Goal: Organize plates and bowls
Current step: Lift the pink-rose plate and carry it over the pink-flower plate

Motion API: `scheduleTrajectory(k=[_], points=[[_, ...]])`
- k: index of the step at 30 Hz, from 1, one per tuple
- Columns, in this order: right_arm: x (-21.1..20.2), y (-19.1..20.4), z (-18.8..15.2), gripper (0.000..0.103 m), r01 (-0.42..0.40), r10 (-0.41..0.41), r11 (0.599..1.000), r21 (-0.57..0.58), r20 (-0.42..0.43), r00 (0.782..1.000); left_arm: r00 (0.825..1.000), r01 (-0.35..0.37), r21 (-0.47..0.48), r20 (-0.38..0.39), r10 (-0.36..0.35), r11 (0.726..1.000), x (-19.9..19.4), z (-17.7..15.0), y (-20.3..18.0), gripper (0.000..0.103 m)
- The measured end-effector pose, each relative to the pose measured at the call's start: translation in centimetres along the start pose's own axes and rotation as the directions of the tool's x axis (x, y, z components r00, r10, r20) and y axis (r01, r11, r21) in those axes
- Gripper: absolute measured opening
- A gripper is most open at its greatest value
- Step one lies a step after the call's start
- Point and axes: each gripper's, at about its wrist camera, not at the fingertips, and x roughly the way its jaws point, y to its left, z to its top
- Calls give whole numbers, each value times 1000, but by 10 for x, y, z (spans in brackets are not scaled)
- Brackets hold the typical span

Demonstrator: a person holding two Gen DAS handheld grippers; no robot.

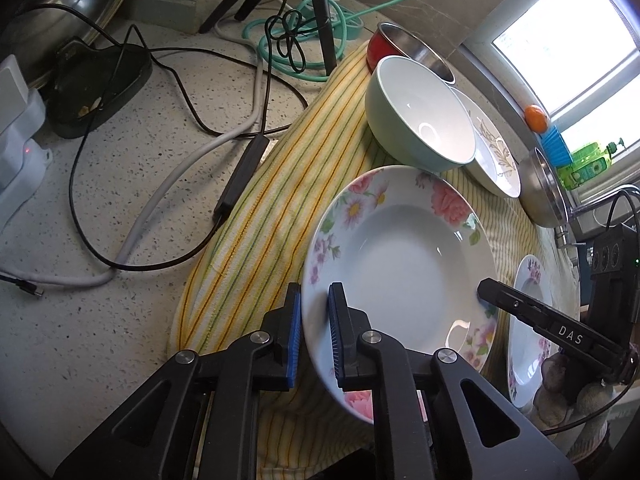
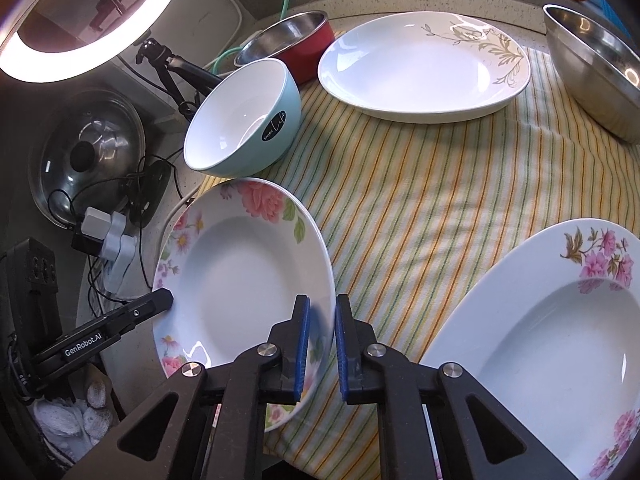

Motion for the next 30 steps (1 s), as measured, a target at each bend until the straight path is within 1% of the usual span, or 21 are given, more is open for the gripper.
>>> scheduleTrajectory(k=[18,30], points=[[-3,-2,-2,11,7,-7,1000,12,-10,1000,1000,5,-13,8,-5,1000,-2,0,-2,11],[-21,-6,-5,11,-2,2,1000,23,13,1000,1000,18,2,24,-18,1000,-9,2,-13,11]])
